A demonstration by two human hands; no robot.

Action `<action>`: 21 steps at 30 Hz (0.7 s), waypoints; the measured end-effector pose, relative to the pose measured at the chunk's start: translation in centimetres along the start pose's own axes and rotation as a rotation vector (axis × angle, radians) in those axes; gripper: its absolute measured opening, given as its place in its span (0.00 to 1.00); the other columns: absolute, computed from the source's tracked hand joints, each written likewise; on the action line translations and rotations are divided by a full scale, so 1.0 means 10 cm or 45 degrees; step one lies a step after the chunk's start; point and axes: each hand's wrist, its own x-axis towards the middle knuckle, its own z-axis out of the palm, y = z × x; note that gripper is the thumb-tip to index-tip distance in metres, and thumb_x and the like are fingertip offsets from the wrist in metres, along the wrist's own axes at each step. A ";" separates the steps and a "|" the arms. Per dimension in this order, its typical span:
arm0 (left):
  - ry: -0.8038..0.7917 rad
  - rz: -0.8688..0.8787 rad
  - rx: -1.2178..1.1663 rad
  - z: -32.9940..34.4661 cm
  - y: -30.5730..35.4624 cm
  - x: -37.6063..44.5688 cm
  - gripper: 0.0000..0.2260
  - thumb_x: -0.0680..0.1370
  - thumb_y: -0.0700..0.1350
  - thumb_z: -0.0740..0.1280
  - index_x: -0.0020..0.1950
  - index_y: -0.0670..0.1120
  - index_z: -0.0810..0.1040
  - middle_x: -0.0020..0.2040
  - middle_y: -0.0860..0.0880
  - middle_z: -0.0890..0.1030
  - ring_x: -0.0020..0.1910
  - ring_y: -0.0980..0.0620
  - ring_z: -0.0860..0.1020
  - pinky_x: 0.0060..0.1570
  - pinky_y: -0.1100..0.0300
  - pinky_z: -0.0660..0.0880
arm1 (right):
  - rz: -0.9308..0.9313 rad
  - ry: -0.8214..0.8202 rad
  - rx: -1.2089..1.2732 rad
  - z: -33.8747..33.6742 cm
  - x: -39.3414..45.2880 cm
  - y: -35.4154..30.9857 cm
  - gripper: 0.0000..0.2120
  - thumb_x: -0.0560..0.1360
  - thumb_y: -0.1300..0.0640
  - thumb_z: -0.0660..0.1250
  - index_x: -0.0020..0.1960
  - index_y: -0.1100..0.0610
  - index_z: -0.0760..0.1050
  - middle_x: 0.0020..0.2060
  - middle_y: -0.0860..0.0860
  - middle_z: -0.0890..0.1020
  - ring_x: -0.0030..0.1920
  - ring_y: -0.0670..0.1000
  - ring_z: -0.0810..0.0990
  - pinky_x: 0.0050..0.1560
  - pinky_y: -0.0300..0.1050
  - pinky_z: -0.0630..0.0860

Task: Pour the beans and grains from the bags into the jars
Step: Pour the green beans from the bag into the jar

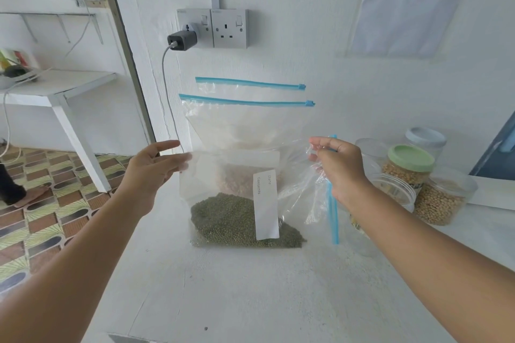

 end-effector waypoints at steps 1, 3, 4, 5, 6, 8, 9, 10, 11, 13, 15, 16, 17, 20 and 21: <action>0.008 -0.009 -0.013 0.00 -0.01 0.00 0.20 0.73 0.40 0.79 0.64 0.47 0.81 0.52 0.41 0.88 0.47 0.52 0.86 0.57 0.57 0.73 | 0.002 0.000 0.002 0.00 0.00 0.00 0.17 0.78 0.68 0.63 0.49 0.50 0.86 0.52 0.52 0.86 0.44 0.48 0.88 0.49 0.46 0.79; 0.039 -0.012 -0.034 -0.02 -0.03 0.00 0.20 0.73 0.38 0.79 0.64 0.44 0.81 0.55 0.37 0.86 0.45 0.51 0.86 0.56 0.57 0.74 | 0.005 0.001 0.002 -0.01 0.00 0.01 0.17 0.79 0.68 0.63 0.49 0.50 0.86 0.52 0.51 0.86 0.44 0.47 0.87 0.49 0.46 0.79; 0.054 -0.006 -0.041 -0.03 -0.04 0.01 0.21 0.73 0.38 0.79 0.65 0.43 0.81 0.56 0.36 0.85 0.44 0.51 0.86 0.55 0.58 0.74 | 0.004 0.001 0.002 -0.01 0.00 0.01 0.17 0.79 0.68 0.64 0.49 0.50 0.86 0.52 0.51 0.86 0.44 0.47 0.87 0.49 0.46 0.79; 0.056 0.004 -0.044 -0.03 -0.05 0.01 0.21 0.73 0.38 0.79 0.65 0.43 0.80 0.55 0.36 0.86 0.44 0.51 0.85 0.55 0.58 0.75 | 0.001 0.001 0.004 -0.02 0.00 0.01 0.17 0.79 0.68 0.63 0.49 0.50 0.86 0.52 0.51 0.86 0.44 0.47 0.87 0.49 0.46 0.79; 0.045 0.015 -0.044 -0.04 -0.05 0.01 0.21 0.73 0.38 0.79 0.65 0.44 0.80 0.54 0.37 0.86 0.44 0.51 0.85 0.55 0.58 0.75 | -0.003 0.000 0.004 -0.02 -0.01 0.01 0.17 0.79 0.68 0.63 0.48 0.50 0.86 0.52 0.51 0.86 0.44 0.47 0.87 0.49 0.46 0.79; -0.004 0.023 -0.039 -0.04 -0.06 0.01 0.20 0.74 0.37 0.77 0.65 0.46 0.80 0.53 0.41 0.87 0.48 0.52 0.84 0.58 0.56 0.74 | -0.009 -0.003 -0.001 -0.01 -0.01 0.00 0.17 0.79 0.68 0.63 0.48 0.50 0.86 0.52 0.51 0.86 0.44 0.47 0.87 0.51 0.47 0.80; -0.052 0.010 -0.044 -0.05 -0.06 0.01 0.18 0.74 0.38 0.77 0.63 0.48 0.81 0.53 0.44 0.88 0.50 0.53 0.84 0.62 0.54 0.74 | -0.009 -0.003 -0.004 -0.01 -0.02 0.00 0.17 0.79 0.68 0.63 0.48 0.50 0.86 0.52 0.51 0.86 0.43 0.47 0.87 0.52 0.48 0.81; -0.118 -0.007 -0.047 -0.06 -0.06 0.00 0.16 0.74 0.40 0.77 0.60 0.50 0.83 0.54 0.48 0.88 0.53 0.53 0.83 0.66 0.52 0.72 | -0.008 -0.002 -0.005 -0.01 -0.01 0.00 0.17 0.79 0.68 0.63 0.48 0.50 0.86 0.52 0.51 0.86 0.43 0.47 0.87 0.53 0.48 0.81; -0.204 -0.026 -0.060 -0.09 -0.08 -0.01 0.15 0.71 0.45 0.79 0.57 0.51 0.84 0.54 0.51 0.87 0.54 0.53 0.81 0.69 0.51 0.69 | -0.007 -0.003 -0.005 -0.01 -0.01 0.01 0.17 0.79 0.68 0.63 0.49 0.50 0.86 0.52 0.51 0.86 0.43 0.47 0.87 0.52 0.47 0.81; -0.368 -0.065 -0.066 -0.16 -0.16 -0.04 0.23 0.62 0.55 0.85 0.55 0.53 0.86 0.55 0.53 0.85 0.58 0.53 0.79 0.70 0.50 0.66 | -0.002 -0.009 0.002 -0.02 -0.01 0.01 0.17 0.78 0.68 0.63 0.49 0.50 0.86 0.52 0.52 0.86 0.42 0.46 0.87 0.51 0.45 0.80; -0.427 -0.112 -0.031 -0.20 -0.23 -0.09 0.30 0.57 0.60 0.87 0.55 0.52 0.87 0.57 0.52 0.85 0.58 0.53 0.78 0.69 0.51 0.66 | -0.004 -0.008 0.009 -0.02 -0.02 0.02 0.17 0.79 0.68 0.63 0.49 0.50 0.86 0.52 0.52 0.86 0.43 0.47 0.87 0.51 0.45 0.80; -0.421 -0.124 -0.028 -0.20 -0.25 -0.10 0.28 0.58 0.58 0.87 0.55 0.52 0.87 0.56 0.52 0.85 0.56 0.53 0.78 0.68 0.51 0.67 | -0.005 -0.008 0.005 -0.03 -0.02 0.02 0.17 0.79 0.68 0.63 0.49 0.50 0.86 0.52 0.51 0.86 0.43 0.47 0.87 0.52 0.45 0.80; -0.383 -0.124 -0.054 -0.18 -0.26 -0.12 0.21 0.62 0.54 0.86 0.52 0.52 0.88 0.54 0.50 0.86 0.54 0.52 0.79 0.67 0.51 0.69 | -0.004 -0.011 -0.002 -0.03 -0.02 0.02 0.17 0.79 0.67 0.63 0.49 0.50 0.86 0.52 0.51 0.86 0.44 0.47 0.87 0.54 0.45 0.81; -0.134 0.054 -0.025 -0.10 -0.26 -0.09 0.08 0.73 0.38 0.77 0.45 0.51 0.89 0.42 0.49 0.84 0.46 0.50 0.78 0.61 0.53 0.71 | -0.007 -0.007 -0.007 -0.02 -0.01 0.04 0.17 0.79 0.67 0.64 0.50 0.50 0.86 0.51 0.50 0.86 0.47 0.49 0.88 0.55 0.48 0.81; -0.072 0.116 -0.001 -0.08 -0.27 -0.07 0.10 0.75 0.36 0.76 0.43 0.51 0.89 0.39 0.49 0.83 0.44 0.52 0.78 0.60 0.54 0.71 | -0.010 0.003 -0.002 -0.03 0.00 0.04 0.17 0.79 0.67 0.63 0.49 0.50 0.86 0.50 0.50 0.86 0.48 0.50 0.88 0.55 0.48 0.81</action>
